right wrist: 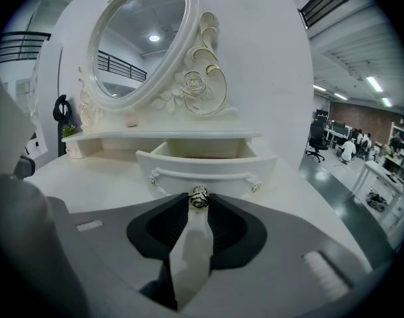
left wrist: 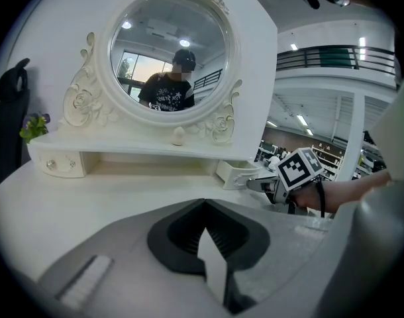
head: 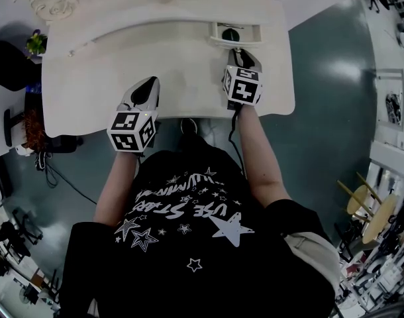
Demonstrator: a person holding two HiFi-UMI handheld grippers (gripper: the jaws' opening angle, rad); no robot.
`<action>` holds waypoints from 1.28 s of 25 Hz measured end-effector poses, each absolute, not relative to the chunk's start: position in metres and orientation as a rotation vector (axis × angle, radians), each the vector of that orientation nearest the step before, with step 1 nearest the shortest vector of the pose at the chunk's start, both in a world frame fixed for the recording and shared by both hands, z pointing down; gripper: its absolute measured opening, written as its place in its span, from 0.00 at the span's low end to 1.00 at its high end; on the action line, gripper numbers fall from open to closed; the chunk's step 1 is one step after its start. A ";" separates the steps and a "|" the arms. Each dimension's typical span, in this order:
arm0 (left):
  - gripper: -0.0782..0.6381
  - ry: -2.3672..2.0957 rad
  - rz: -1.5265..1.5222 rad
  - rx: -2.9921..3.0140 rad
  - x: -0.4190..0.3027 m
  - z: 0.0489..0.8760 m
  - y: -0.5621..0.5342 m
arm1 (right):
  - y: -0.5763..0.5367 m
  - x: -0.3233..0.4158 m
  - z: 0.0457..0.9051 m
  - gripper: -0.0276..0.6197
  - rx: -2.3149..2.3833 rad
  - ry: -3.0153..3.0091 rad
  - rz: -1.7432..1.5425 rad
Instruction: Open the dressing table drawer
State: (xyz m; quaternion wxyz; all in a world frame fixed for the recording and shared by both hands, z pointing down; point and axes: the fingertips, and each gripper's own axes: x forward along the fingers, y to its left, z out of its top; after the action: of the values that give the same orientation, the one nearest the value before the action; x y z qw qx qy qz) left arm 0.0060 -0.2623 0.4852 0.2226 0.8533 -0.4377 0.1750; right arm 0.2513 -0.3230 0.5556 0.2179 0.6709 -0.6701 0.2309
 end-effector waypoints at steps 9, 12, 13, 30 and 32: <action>0.11 -1.211 0.467 2.357 0.002 0.485 -0.256 | -0.321 0.251 0.554 0.24 1.871 -1.851 0.650; 0.11 -1.204 0.458 2.360 0.001 0.484 -0.251 | -0.316 0.251 0.550 0.30 1.878 -1.857 0.643; 0.11 -1.201 0.455 2.362 0.000 0.483 -0.249 | -0.314 0.252 0.548 0.33 1.883 -1.855 0.640; 0.11 -1.182 0.356 2.460 -0.074 0.438 -0.191 | -0.240 0.181 0.471 0.32 1.976 -1.906 0.537; 0.11 -1.178 0.344 2.473 -0.083 0.435 -0.179 | -0.227 0.169 0.462 0.30 1.997 -1.916 0.523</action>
State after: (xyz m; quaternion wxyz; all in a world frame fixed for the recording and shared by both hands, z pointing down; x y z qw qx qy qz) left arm -0.0828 -0.1788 0.4346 0.1894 0.8796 -0.4189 0.1223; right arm 0.1694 -0.2270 0.4615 0.1617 0.6997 -0.6714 0.1831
